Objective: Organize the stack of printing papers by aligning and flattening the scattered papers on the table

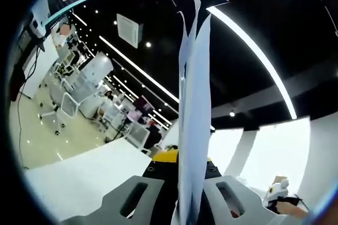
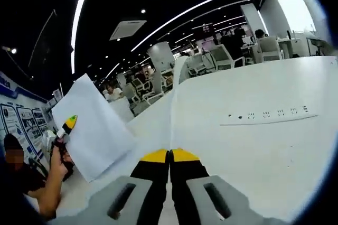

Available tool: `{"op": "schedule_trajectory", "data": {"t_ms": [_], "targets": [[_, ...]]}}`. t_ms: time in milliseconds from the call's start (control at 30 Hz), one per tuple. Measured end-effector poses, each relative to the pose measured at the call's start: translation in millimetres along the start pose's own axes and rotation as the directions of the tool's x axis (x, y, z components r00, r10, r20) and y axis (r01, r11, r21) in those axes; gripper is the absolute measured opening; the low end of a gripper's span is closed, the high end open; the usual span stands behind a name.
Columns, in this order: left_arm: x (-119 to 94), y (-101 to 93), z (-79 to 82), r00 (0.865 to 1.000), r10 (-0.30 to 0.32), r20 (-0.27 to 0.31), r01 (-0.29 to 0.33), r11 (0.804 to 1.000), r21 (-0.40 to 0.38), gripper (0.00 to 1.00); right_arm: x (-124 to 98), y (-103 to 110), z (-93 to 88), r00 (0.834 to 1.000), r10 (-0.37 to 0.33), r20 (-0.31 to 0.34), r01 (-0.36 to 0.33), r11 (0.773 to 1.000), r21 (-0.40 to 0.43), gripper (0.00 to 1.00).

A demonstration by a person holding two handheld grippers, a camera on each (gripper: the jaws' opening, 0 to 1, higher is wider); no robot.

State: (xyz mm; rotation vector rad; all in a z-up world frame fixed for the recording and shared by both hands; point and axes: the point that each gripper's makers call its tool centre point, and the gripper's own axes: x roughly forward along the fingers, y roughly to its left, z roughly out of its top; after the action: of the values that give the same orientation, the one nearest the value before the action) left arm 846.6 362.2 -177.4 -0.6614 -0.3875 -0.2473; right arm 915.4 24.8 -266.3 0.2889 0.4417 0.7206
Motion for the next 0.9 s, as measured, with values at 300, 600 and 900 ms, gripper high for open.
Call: {"op": "schedule_trajectory", "data": {"t_ms": [300, 600, 900], "targets": [[1, -1.1, -7.9, 1.000, -0.001, -0.019, 0.001, 1.000, -0.009, 0.06, -25, 2, 26.9, 0.998, -0.006, 0.070, 0.005, 1.000, 0.007, 0.00], [0, -0.1, -11.1, 1.000, 0.003, -0.028, -0.004, 0.999, -0.041, 0.06, -51, 14, 52.7, 0.990, 0.011, 0.142, -0.009, 1.000, -0.015, 0.00], [2, -2.2, -15.0, 0.999, -0.005, -0.041, 0.003, 0.998, -0.066, 0.06, -65, 22, 65.1, 0.981, 0.032, 0.190, -0.032, 0.999, -0.003, 0.00]]}}
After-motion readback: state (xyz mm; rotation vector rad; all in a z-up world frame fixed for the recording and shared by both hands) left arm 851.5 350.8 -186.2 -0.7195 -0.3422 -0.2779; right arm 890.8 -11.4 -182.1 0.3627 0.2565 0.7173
